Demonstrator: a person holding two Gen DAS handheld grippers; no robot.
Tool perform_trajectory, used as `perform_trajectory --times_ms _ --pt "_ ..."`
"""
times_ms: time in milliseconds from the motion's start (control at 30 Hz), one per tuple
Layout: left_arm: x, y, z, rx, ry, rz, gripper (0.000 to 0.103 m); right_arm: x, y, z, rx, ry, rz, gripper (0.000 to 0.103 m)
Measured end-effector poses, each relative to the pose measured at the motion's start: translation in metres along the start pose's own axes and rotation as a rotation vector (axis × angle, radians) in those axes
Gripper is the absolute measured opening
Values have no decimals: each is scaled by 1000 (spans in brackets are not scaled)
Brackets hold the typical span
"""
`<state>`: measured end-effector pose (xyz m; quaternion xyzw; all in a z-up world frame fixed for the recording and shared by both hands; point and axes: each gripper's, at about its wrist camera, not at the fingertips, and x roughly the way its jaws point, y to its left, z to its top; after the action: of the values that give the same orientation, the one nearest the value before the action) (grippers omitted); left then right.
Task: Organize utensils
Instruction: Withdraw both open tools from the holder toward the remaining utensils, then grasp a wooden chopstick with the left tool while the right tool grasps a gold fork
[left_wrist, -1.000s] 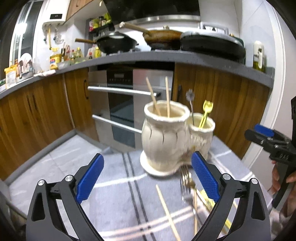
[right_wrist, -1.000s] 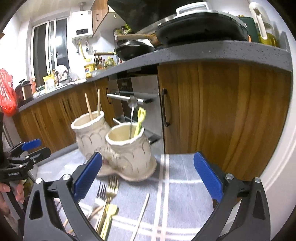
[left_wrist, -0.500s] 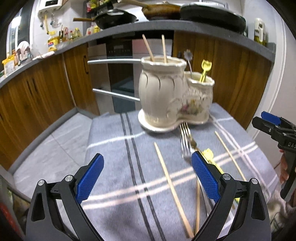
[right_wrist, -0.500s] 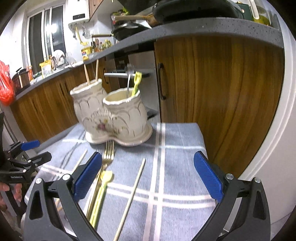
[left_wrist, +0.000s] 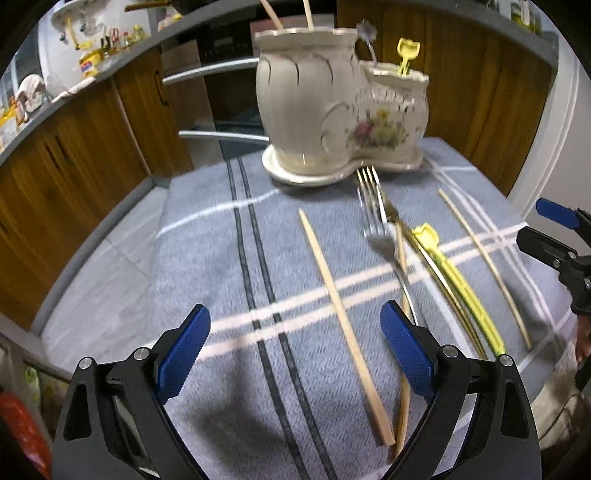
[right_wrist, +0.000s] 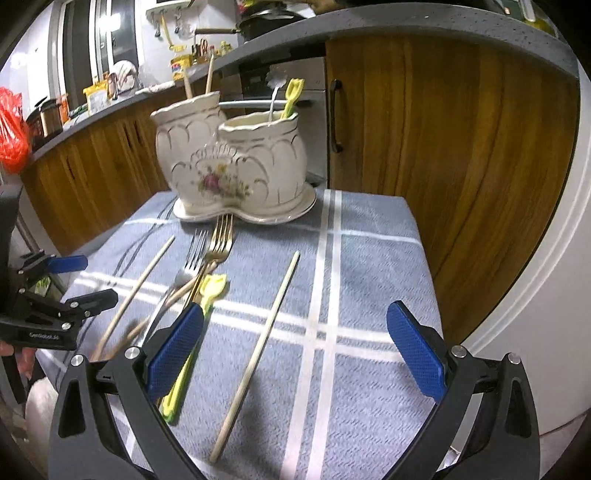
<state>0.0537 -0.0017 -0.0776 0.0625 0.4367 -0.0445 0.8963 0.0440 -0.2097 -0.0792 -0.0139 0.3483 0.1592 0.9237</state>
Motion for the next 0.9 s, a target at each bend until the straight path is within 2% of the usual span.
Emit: perform_trajectory --times_ms 200,367,500,800,900 --pt "2 -5 -1 15 27 -4 90 5 9 -5 -30 32 12 98" --pt "5 -9 0 25 37 -17 77 5 20 -6 -65 37 22 98" --pt "6 -13 2 41 53 -34 58 7 24 -7 -78 42 22 98" --pt "10 -18 3 63 63 -55 42 16 38 5 -94 44 53 98" --pt "13 -17 4 64 67 -67 35 25 46 14 -99 61 83 84"
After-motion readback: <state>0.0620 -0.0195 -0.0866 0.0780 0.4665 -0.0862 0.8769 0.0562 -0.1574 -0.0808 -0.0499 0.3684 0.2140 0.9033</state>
